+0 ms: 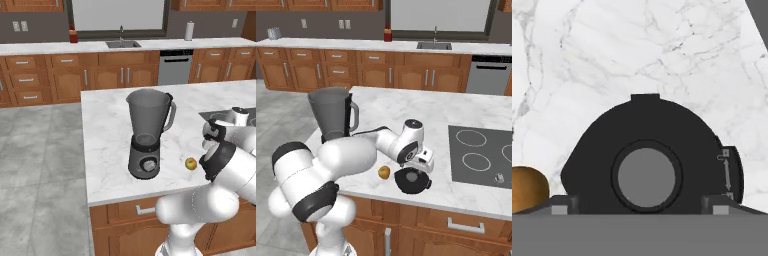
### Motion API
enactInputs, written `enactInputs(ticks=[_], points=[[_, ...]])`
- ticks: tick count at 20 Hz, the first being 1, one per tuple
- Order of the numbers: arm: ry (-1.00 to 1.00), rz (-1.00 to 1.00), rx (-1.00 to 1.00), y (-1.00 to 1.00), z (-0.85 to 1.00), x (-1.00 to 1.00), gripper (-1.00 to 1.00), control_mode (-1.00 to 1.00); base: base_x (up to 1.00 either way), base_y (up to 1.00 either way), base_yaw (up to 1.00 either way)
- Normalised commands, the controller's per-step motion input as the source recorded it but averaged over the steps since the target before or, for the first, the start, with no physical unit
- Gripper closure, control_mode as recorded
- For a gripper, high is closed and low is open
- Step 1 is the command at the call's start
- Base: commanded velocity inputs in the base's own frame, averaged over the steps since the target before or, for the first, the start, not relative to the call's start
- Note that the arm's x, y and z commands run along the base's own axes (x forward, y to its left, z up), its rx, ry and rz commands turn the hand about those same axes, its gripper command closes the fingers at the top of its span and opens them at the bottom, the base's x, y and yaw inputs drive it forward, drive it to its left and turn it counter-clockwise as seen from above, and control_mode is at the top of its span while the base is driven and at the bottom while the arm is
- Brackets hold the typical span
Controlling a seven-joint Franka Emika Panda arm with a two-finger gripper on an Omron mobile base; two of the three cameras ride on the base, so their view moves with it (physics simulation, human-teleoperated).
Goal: Open the blender lid, put the apple in the blender, close the lid, and start the blender.
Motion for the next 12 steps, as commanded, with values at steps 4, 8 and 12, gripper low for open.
enactInputs(ticks=[4, 8, 12], points=[[-0.05, 0.0, 0.0, 0.43, 0.61, -0.3, -1.0, -1.0, 0.0, 0.0, 0.0], [0.02, 0.0, 0.0, 0.82, -0.02, -0.14, -1.0, -1.0, 0.0, 0.0, 0.0], [0.05, 0.0, 0.0, 0.81, -0.27, 0.01, -1.0, -1.0, 0.0, 0.0, 0.0]])
